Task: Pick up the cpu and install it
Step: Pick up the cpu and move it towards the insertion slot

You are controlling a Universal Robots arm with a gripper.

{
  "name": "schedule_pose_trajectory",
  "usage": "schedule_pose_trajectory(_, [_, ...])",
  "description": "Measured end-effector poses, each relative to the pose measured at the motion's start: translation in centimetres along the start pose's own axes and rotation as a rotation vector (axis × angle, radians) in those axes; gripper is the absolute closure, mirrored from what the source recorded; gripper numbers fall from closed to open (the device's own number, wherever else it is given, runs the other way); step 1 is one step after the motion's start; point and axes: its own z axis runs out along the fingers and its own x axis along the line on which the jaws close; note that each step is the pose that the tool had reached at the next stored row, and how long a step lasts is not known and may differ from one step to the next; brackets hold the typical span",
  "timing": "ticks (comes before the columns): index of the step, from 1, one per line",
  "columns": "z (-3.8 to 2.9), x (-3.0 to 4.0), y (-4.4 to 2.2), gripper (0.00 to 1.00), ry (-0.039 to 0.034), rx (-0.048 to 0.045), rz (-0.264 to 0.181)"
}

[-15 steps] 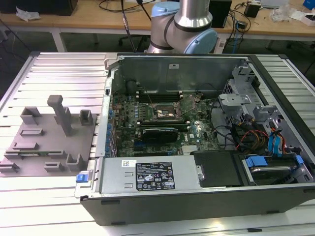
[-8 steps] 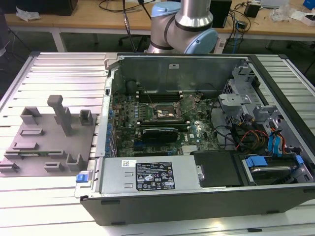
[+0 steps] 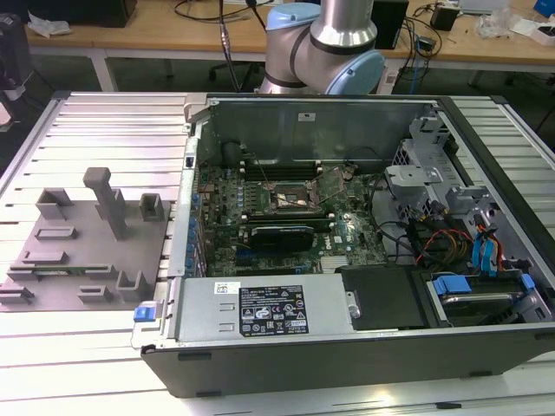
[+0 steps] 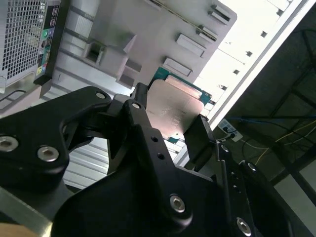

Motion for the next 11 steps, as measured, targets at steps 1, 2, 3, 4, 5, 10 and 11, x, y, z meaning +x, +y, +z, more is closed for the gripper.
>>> schedule_pose_trajectory(1, [0.00, -0.12, 0.00, 0.45, 0.0000, 0.0000, 0.000])
schedule_pose_trajectory(2, [0.00, -0.38, 0.01, 0.45, 0.0000, 0.0000, 0.000])
schedule_pose_trajectory(3, [0.00, -0.57, 0.02, 0.45, 0.0000, 0.0000, 0.000])
schedule_pose_trajectory(4, [0.00, -0.75, 0.03, 0.45, 0.0001, 0.0001, 0.000])
schedule_pose_trajectory(5, [0.00, -1.12, 0.04, 0.45, 0.0001, 0.0001, 0.000])
schedule_pose_trajectory(10, [0.02, -2.84, 0.11, 0.45, 0.0000, 0.0000, 0.000])
schedule_pose_trajectory(11, [0.02, -3.03, 0.11, 0.45, 0.0001, 0.0000, 0.000])
